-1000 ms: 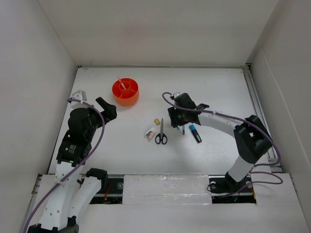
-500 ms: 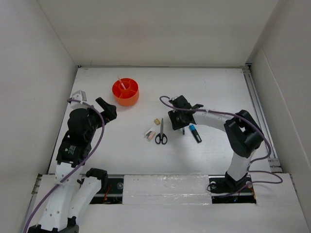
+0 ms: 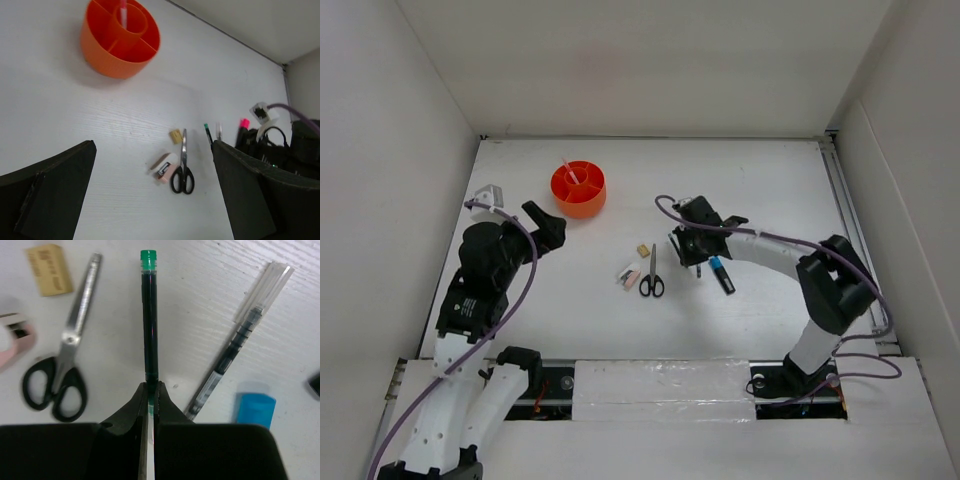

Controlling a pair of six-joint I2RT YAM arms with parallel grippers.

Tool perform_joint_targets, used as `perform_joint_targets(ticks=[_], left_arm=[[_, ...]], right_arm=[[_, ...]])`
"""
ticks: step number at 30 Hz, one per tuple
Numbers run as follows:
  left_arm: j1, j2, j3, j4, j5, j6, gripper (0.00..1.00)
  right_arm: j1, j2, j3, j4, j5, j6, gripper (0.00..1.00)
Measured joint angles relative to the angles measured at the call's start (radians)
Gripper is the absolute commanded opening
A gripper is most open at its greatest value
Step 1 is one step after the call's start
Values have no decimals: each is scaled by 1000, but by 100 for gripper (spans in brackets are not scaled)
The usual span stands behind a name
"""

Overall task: Sort the stationery into containers
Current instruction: Pick up the pen from the center of the board.

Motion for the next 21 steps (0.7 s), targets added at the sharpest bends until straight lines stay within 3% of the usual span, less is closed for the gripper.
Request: perform_joint_targets(ticks=[6, 11, 21], left_arm=[[0, 41, -66, 151, 306, -32, 100], [0, 63, -170, 328, 541, -108, 100], [-3, 15, -240, 629, 747, -224, 100]], right_arm=[[10, -267, -13, 34, -89, 55, 0], [79, -463, -13, 194, -193, 143, 0], [242, -410, -5, 354, -333, 246, 0]])
